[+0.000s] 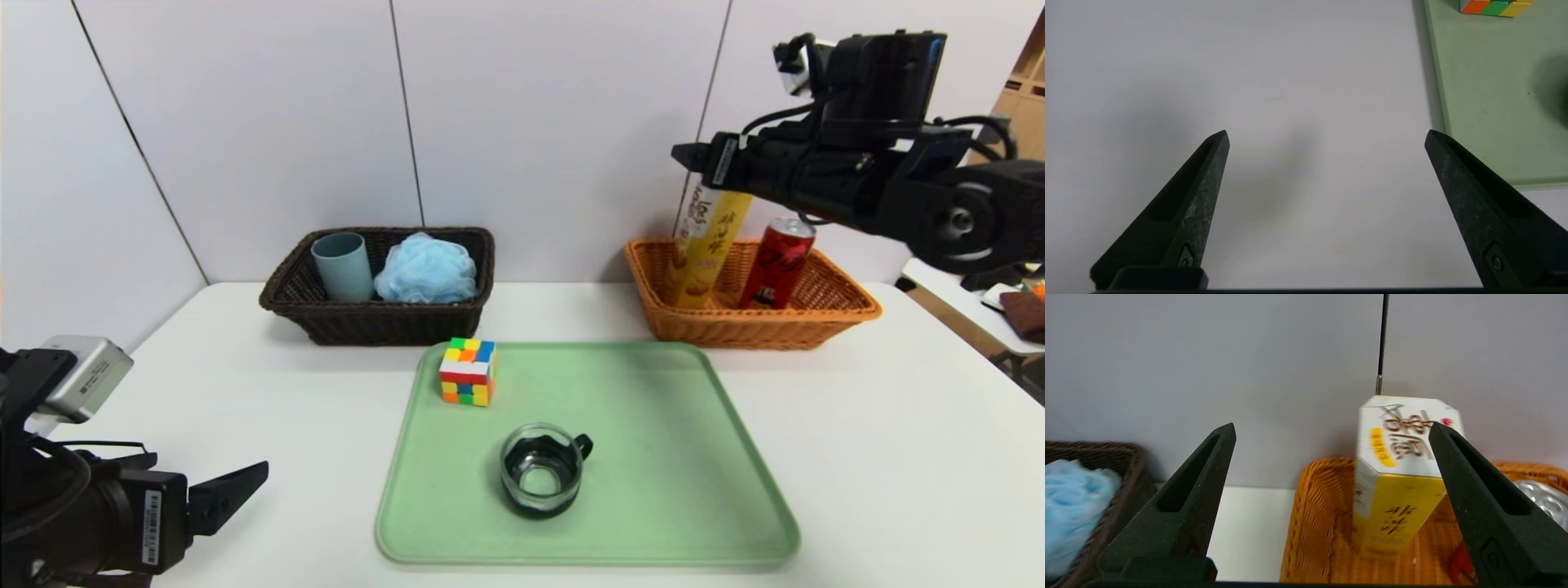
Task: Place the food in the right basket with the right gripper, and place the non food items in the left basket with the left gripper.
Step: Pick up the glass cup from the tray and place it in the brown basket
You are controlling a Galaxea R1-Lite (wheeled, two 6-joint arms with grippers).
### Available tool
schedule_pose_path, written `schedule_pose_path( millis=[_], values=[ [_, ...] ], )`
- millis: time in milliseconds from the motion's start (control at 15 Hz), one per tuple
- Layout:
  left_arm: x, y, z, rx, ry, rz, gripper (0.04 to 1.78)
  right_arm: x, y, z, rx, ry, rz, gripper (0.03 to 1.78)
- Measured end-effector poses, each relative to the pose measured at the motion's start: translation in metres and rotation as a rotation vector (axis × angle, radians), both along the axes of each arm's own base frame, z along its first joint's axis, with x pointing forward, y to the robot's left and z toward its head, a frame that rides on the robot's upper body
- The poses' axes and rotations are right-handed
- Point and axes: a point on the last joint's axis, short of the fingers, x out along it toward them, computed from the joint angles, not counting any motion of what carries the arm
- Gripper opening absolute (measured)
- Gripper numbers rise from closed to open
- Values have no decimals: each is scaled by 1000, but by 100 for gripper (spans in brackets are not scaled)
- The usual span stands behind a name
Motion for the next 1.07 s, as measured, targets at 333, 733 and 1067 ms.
schedule_pose_path(
  millis=[333, 733, 1067],
  values=[
    [1, -1, -1, 3, 7, 0, 169, -45, -5, 35, 143, 326, 103, 167],
    [4, -2, -2, 8, 18, -2, 169, -100, 36, 6, 121, 800, 261, 169],
    [4, -2, -4, 6, 24, -1, 169, -119, 85, -16, 212, 961, 306, 169]
  ],
)
